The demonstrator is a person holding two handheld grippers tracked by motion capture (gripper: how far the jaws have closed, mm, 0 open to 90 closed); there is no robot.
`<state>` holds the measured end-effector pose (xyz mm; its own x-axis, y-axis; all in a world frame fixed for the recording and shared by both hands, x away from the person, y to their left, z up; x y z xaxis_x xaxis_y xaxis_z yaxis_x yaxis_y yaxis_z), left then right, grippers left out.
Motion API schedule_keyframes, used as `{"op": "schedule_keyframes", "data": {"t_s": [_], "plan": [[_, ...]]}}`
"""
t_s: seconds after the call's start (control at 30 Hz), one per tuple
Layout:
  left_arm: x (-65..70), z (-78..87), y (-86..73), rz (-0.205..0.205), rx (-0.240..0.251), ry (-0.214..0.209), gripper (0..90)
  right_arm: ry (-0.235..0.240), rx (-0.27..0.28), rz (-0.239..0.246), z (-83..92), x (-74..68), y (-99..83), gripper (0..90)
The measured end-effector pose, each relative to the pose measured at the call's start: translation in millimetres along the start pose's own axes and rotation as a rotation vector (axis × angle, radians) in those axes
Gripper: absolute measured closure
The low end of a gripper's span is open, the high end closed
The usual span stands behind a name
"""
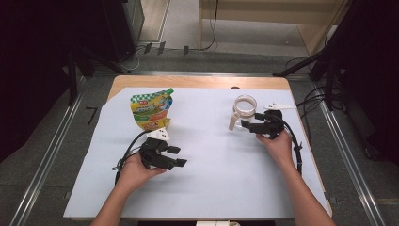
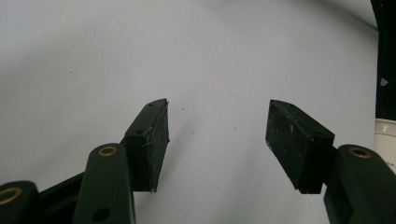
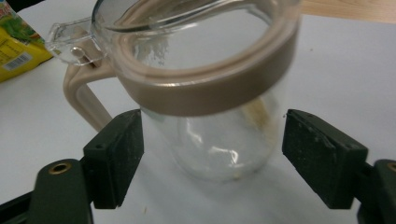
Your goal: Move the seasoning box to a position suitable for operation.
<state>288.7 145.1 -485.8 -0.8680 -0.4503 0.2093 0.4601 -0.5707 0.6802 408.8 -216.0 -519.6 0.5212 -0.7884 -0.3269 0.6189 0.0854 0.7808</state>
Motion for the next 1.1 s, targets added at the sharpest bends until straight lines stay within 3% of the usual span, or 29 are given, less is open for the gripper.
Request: {"op": "schedule_keyframes", "data": {"t_s": [0.1,0.5,0.7,0.83,1.1], "plan": [[0.5,0.1,-0.9,0.006,0.002,-0.001,40.0,-0.030,0.020,0.022,-15.4,-3.8,1.4,12.8],[2.2,1.1,-4.9,0.021,0.004,0.007,40.0,-0.063,0.058,0.018,-39.3,-4.4,2.5,7.0],[3.2,0.3,-6.6,0.023,-0.001,0.009,40.0,-0.073,0.065,0.052,-39.9,-5.0,2.5,9.0],[3.2,0.8,-7.0,0.023,0.001,0.009,40.0,-0.117,0.083,0.120,-37.1,-9.7,3.9,11.5],[2.4,2.4,-7.4,0.028,0.008,0.009,40.0,-0.122,0.085,0.106,-34.7,-9.3,5.0,11.9]]}}
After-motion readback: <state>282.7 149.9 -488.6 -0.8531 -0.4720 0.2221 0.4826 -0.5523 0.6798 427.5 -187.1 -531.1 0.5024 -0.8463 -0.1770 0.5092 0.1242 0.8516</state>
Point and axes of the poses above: each handheld gripper's, and its own axes: z roughly backward along the jaws, y roughly out of its top, x roughly to its right, the point moved 3 cm from there along -z, roughly forward along the jaws, and after that the axes turned 5 degrees about -z, right-handed, at the moved point
